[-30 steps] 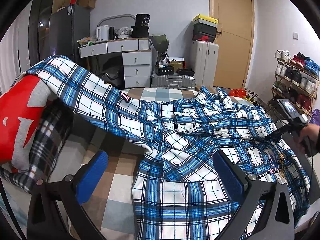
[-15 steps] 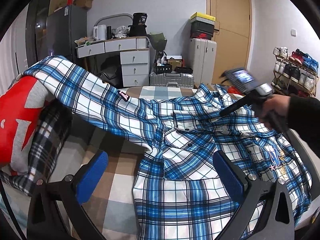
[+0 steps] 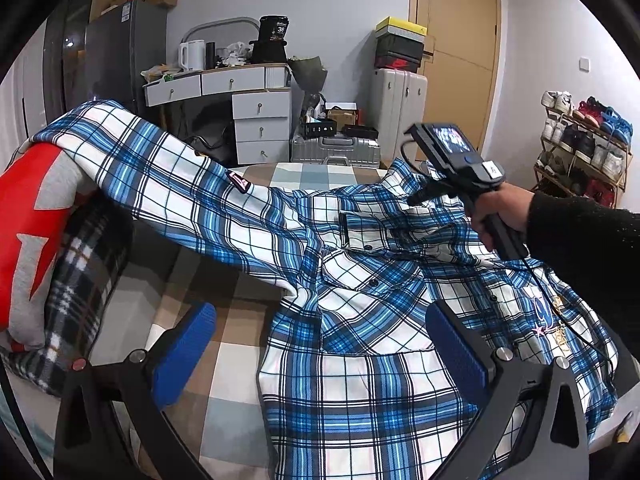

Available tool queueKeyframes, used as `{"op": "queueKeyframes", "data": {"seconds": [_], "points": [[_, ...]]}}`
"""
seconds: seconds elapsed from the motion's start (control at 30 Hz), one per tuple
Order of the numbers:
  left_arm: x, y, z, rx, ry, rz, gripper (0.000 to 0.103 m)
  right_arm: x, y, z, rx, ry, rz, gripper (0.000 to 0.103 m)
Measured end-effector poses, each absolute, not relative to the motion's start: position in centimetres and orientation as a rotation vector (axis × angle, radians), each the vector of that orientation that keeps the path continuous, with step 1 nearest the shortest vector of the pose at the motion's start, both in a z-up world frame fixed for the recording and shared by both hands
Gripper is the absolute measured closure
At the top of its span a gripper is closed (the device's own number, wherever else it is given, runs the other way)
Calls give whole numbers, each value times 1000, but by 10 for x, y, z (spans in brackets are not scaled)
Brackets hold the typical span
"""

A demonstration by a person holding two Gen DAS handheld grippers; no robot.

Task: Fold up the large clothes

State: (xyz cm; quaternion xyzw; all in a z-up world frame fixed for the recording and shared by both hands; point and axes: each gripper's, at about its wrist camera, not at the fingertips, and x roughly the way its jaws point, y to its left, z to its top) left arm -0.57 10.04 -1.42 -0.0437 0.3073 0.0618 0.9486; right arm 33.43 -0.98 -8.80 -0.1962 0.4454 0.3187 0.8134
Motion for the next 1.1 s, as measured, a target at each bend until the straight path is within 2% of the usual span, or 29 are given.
{"op": "queueKeyframes", "data": {"seconds": [0.17,0.2,0.23,0.3,0.37,0.53,0.63,0.8,1.1], "points": [[-2,99,-16,-68,631,140,1,317,-27,-70,-283,918,720,97],[-1,100,-17,-64,631,147,1,312,-32,-64,-237,917,730,85],[-1,102,-17,-63,633,153,1,303,-37,-58,-192,917,740,62],[1,105,-17,-74,639,161,1,280,-67,-43,-86,894,773,45],[0,108,-16,-94,637,163,1,266,-93,-29,-12,859,800,37],[-1,111,-16,-142,632,146,1,209,-157,-17,207,856,862,10],[-4,115,-16,-174,622,176,1,160,-190,-11,271,794,856,0],[-17,136,-4,-289,569,246,1,88,-232,-20,354,693,845,0],[-45,202,83,-482,502,199,1,71,-241,-34,356,768,868,0]]}}
